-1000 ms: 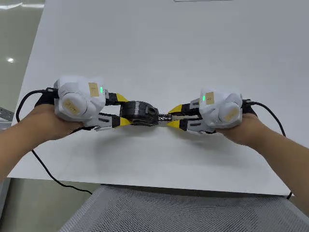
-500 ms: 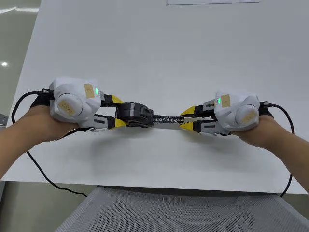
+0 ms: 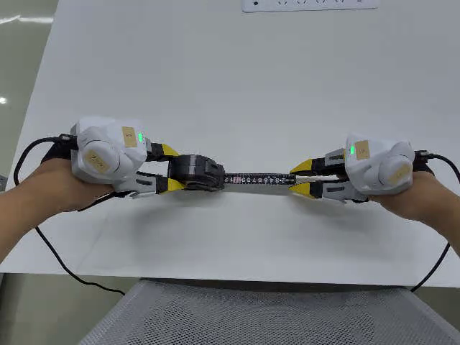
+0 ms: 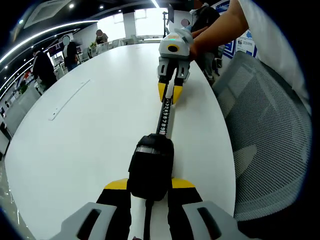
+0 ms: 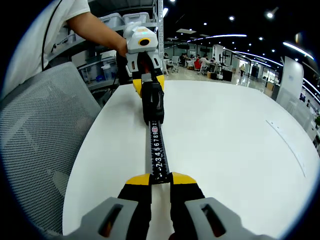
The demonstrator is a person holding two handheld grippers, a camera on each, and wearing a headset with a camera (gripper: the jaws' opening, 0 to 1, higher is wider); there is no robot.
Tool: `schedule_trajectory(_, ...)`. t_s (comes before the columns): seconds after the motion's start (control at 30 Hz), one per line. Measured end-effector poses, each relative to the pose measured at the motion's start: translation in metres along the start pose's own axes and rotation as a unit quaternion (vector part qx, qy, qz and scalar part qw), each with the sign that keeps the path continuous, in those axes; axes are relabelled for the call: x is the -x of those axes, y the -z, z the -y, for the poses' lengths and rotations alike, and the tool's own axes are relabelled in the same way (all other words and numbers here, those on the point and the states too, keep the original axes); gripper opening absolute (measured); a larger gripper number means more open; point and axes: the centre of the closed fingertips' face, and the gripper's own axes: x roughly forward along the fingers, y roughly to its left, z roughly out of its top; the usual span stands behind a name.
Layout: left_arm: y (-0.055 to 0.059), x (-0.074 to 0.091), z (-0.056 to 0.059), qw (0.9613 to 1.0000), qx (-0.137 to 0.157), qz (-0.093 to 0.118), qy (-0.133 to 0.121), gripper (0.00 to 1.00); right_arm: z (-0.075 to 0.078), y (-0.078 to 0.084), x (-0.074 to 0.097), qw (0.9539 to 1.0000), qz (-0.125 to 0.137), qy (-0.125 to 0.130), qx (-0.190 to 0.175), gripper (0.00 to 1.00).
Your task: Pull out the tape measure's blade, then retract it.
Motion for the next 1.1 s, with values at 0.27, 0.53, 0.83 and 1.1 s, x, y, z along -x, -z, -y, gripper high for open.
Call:
schedule_trajectory(0.27,0.000,0.000,0.000,1.0000,-0.002,-0.002,0.001,0.24,0.003,0.013,0.021,0.9999,-0.012,0.003,-0.003,0.11)
schedule_trajectory(0.53,-0.001,0.000,0.000,1.0000,0.000,-0.004,0.001,0.24,0.010,0.026,0.037,0.9996,-0.025,0.010,-0.006,0.11)
schedule_trajectory(0.83,-0.002,-0.001,0.000,1.0000,0.001,-0.006,0.003,0.24,0.009,0.041,0.053,0.9992,-0.037,0.013,-0.012,0.11)
schedule_trajectory(1.1,-0.002,-0.001,0.001,1.0000,0.001,-0.007,0.004,0.25,0.010,0.048,0.062,0.9988,-0.043,0.017,-0.014,0.11)
